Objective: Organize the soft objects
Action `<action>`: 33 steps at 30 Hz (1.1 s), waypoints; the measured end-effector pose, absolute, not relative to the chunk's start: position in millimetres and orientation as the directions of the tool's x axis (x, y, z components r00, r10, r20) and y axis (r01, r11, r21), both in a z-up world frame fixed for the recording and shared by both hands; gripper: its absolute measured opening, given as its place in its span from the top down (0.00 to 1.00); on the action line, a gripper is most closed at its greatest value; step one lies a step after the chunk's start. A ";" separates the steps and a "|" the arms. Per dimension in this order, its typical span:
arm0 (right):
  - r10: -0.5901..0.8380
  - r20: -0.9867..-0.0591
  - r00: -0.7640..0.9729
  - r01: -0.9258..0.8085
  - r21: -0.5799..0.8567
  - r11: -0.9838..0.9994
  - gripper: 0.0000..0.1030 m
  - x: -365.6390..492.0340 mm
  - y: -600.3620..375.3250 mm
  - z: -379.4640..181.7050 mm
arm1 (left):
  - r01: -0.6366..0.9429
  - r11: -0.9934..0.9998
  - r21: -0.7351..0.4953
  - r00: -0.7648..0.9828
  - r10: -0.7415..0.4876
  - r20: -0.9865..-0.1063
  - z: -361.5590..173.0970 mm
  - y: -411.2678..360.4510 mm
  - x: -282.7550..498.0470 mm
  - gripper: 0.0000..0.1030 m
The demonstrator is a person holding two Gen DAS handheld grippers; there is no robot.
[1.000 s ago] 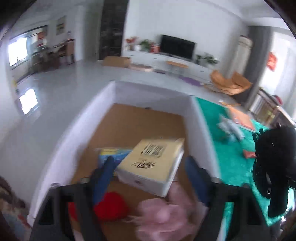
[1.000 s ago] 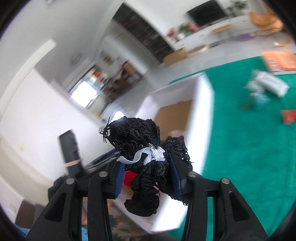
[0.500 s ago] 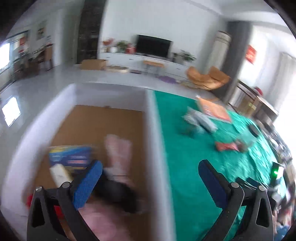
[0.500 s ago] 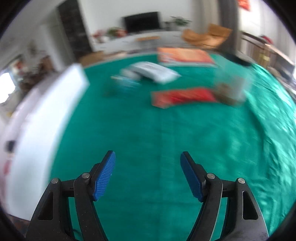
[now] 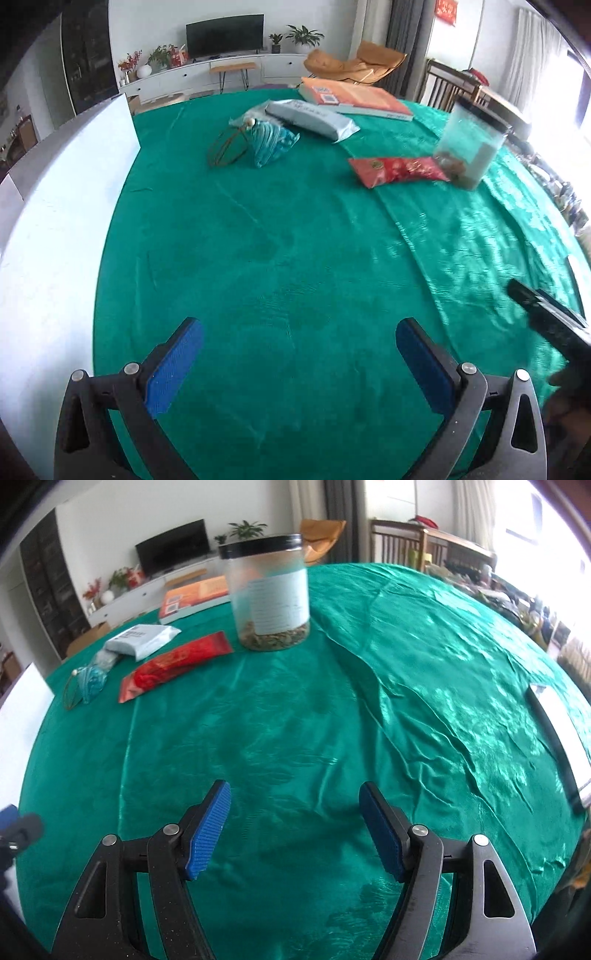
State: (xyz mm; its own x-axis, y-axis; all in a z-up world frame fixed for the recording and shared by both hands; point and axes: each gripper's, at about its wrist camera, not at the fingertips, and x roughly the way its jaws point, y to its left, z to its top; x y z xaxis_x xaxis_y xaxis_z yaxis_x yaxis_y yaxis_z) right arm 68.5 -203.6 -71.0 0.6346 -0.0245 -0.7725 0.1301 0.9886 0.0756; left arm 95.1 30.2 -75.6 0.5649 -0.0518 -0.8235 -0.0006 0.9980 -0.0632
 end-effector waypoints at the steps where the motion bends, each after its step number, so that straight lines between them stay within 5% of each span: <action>1: -0.025 -0.776 0.630 0.142 0.083 0.986 0.27 70.6 -206.4 -72.4 | -0.008 0.999 -0.050 0.557 -0.037 -0.830 -81.5 29.0 100.0 0.00; 15: -0.070 -0.780 0.622 0.137 0.021 0.990 0.22 70.5 -198.6 -75.6 | -0.004 1.000 -0.011 0.569 -0.007 -0.822 -96.5 29.9 108.8 0.00; 22: -0.087 -0.783 0.616 0.129 -0.009 0.992 0.20 70.7 -194.8 -76.4 | -0.008 0.984 -0.176 0.621 -0.133 -0.772 -53.7 12.3 166.4 0.00; 26: -0.087 -0.783 0.616 0.129 -0.008 0.992 0.19 70.6 -194.7 -76.4 | -0.024 0.988 -0.154 0.658 -0.101 -0.747 -42.5 -3.2 220.1 0.00; 33: -0.083 -0.784 0.616 0.126 -0.007 0.992 0.18 70.6 -194.8 -75.8 | -0.010 0.995 -0.100 0.547 -0.079 -0.834 -84.8 -27.7 285.9 0.00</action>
